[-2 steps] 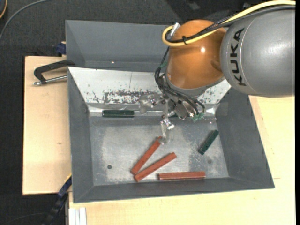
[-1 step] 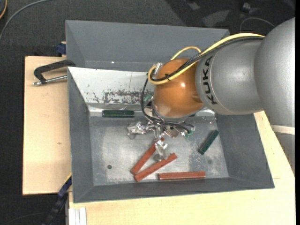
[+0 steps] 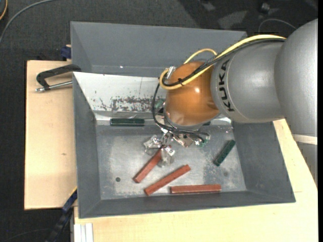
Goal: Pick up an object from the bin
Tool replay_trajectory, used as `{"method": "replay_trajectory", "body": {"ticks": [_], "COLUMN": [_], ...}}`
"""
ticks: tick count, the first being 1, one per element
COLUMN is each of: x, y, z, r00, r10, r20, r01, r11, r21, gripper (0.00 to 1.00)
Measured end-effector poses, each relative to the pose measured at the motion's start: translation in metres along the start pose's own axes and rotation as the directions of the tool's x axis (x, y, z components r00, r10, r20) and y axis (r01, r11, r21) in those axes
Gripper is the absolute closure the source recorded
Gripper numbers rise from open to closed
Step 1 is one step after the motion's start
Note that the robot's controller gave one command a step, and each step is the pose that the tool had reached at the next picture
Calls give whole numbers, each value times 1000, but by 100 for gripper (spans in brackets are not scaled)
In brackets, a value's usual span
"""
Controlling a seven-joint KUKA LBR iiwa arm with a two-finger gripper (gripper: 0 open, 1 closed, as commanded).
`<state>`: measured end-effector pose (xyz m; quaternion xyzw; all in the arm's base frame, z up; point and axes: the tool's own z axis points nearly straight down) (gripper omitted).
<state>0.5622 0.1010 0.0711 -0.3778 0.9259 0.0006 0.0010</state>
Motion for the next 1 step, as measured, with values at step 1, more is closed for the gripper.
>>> {"method": "replay_trajectory", "body": {"ticks": [1], "x": [-19], "y": [9], "z": [-155], "r00": [997], "r10": [-72], "r20": [12], "r01": [72], "r11": [997], "r21": [9], "gripper": [100]}}
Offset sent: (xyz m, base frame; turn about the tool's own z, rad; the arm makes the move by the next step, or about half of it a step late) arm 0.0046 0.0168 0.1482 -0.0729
